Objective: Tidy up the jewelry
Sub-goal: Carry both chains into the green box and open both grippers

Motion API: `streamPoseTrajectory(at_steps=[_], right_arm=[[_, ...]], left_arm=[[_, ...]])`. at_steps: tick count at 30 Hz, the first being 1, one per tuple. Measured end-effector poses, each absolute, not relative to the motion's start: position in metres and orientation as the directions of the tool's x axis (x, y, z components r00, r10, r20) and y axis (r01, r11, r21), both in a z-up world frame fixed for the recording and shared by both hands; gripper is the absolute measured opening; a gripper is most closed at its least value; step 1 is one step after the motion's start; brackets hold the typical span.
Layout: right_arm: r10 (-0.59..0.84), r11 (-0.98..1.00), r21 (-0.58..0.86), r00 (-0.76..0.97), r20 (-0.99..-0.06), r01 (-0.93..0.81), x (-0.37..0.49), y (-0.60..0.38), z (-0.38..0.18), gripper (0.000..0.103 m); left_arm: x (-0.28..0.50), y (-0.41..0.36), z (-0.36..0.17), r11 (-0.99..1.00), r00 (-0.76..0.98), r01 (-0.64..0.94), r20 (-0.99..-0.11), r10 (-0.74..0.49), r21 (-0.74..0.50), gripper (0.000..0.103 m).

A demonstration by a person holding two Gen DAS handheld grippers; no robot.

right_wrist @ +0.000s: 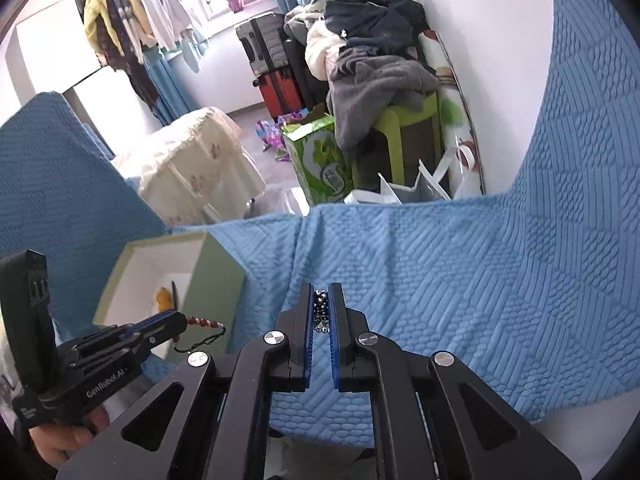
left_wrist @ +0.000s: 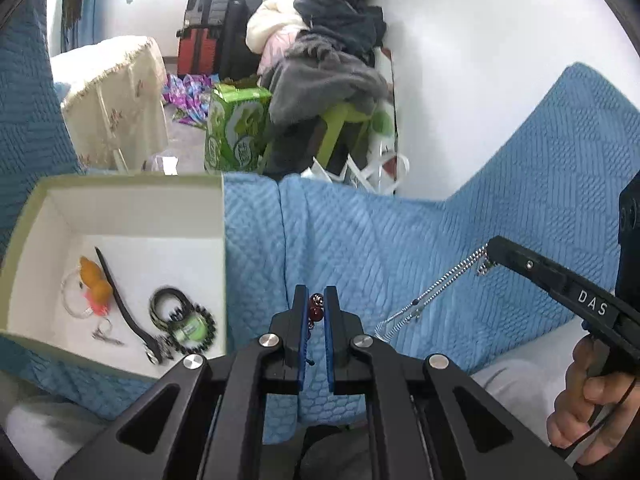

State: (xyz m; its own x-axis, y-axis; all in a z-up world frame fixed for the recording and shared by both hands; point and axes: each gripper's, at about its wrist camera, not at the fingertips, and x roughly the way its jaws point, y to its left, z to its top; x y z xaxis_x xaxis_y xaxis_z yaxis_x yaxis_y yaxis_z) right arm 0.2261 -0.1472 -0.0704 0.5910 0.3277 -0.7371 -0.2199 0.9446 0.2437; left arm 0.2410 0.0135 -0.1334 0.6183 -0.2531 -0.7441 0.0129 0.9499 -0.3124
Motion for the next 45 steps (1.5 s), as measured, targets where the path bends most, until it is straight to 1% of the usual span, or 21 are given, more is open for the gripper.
streamPoseTrajectory(at_steps=[6, 9, 12, 17, 20, 23, 27, 30, 34, 40, 45], right_arm=[[0.36, 0.933, 0.266, 0.599, -0.715, -0.242, 0.233, -0.135, -0.041, 0.004], [0.364, 0.931, 0.253, 0.616, -0.699, -0.263, 0.235, -0.122, -0.023, 0.004], [0.381, 0.923, 0.242, 0.622, -0.684, -0.299, 0.239, -0.101, -0.005, 0.004], [0.414, 0.906, 0.235, 0.624, -0.662, -0.352, 0.245, -0.065, 0.02, 0.004], [0.452, 0.889, 0.26, 0.627, -0.634, -0.377, 0.248, -0.043, 0.041, 0.004], [0.477, 0.873, 0.253, 0.629, -0.613, -0.416, 0.249, -0.019, 0.06, 0.004], [0.506, 0.853, 0.242, 0.616, -0.604, -0.462, 0.251, 0.01, 0.07, 0.004], [0.516, 0.842, 0.234, 0.603, -0.609, -0.485, 0.25, 0.028, 0.066, 0.004], [0.521, 0.832, 0.226, 0.575, -0.632, -0.506, 0.246, 0.044, 0.043, 0.004], [0.497, 0.837, 0.229, 0.516, -0.698, -0.498, 0.242, 0.06, -0.008, 0.004], [0.477, 0.843, 0.242, 0.459, -0.75, -0.481, 0.238, 0.069, -0.049, 0.004]], left_arm=[[0.247, 0.029, -0.099, 0.955, 0.634, 0.029, -0.733, -0.247, -0.296, 0.005], [0.255, 0.035, -0.081, 0.964, 0.634, 0.041, -0.739, -0.227, -0.261, 0.005], [0.263, 0.048, -0.064, 0.964, 0.647, 0.03, -0.73, -0.221, -0.265, 0.005], [0.27, 0.075, -0.033, 0.971, 0.677, 0.01, -0.713, -0.184, -0.241, 0.005], [0.269, 0.093, -0.016, 0.977, 0.69, 0.003, -0.707, -0.155, -0.211, 0.005], [0.266, 0.114, -0.003, 0.979, 0.705, -0.025, -0.698, -0.125, -0.201, 0.005], [0.261, 0.14, 0.007, 0.981, 0.721, -0.059, -0.687, -0.087, -0.186, 0.005], [0.257, 0.158, 0.004, 0.979, 0.721, -0.086, -0.69, -0.065, -0.183, 0.005], [0.252, 0.176, -0.013, 0.974, 0.714, -0.108, -0.697, -0.064, -0.2, 0.005], [0.25, 0.191, -0.06, 0.965, 0.679, -0.133, -0.73, -0.078, -0.226, 0.005], [0.248, 0.196, -0.111, 0.958, 0.628, -0.144, -0.771, -0.107, -0.25, 0.005]])
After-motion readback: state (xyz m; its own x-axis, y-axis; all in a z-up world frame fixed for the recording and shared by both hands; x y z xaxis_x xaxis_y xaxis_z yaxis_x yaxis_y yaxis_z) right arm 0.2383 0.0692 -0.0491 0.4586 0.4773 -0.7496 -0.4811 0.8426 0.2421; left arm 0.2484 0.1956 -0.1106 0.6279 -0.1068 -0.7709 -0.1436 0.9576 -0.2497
